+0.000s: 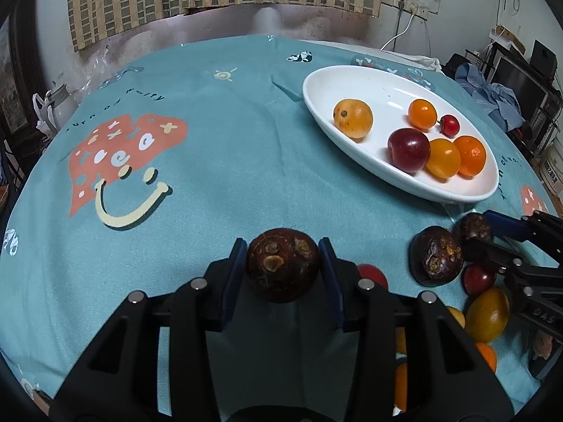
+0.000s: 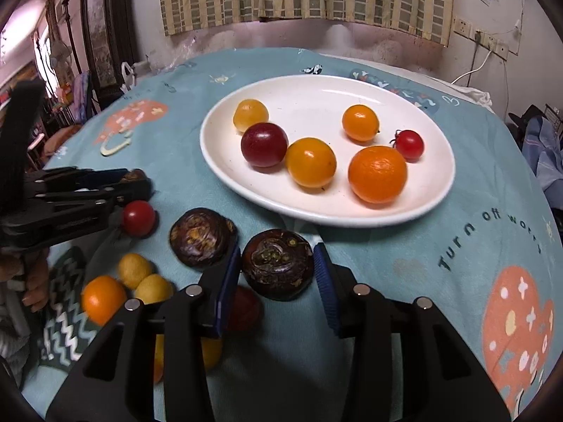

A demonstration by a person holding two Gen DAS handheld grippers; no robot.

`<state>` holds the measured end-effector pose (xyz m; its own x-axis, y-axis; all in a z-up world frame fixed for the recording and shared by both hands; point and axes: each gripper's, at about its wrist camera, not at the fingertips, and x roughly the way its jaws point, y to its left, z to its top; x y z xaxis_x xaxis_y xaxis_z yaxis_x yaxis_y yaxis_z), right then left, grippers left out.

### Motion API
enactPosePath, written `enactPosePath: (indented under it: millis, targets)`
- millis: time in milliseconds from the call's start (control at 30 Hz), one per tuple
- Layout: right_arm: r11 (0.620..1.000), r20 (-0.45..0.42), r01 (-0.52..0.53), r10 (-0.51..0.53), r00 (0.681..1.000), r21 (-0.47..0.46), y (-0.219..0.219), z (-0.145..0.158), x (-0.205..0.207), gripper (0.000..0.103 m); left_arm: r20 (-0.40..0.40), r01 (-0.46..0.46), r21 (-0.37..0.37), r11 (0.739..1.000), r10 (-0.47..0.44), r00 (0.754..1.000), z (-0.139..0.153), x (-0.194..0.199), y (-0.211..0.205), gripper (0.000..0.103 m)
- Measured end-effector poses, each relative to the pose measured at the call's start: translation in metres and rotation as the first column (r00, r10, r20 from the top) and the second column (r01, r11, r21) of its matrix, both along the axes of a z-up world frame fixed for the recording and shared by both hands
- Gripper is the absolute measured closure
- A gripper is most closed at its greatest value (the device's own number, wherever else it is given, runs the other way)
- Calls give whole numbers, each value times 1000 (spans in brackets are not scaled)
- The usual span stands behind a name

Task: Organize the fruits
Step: 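Grasp another dark brown fruit with the right gripper while the left holds its fruit, then lower both dark brown fruits onto the white plate and open both grippers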

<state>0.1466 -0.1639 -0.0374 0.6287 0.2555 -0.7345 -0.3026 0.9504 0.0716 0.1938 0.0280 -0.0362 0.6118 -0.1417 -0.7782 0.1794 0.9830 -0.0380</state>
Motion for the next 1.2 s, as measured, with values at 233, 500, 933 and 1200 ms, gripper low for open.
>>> enactPosePath:
  millis: [233,500,933,1200]
  targets:
    - [991,131,69,-84,988,114,-36,36,-33,60,80,2,-53,999,2,997,25,-12,0,61]
    - [975,132,145,-169,977,170,-63,67,19,60,133,64,-54,996,-57,990,71,21,-46,60]
    - [968,120,157,-182,976,196,-60,46,75,41,73,72,-47,996,-69,995,37,83,-85,49]
    - [952,187,112,-170,968,284,-64,84,11,40,139,21,-73,997,-11,990,66,21,-43,49]
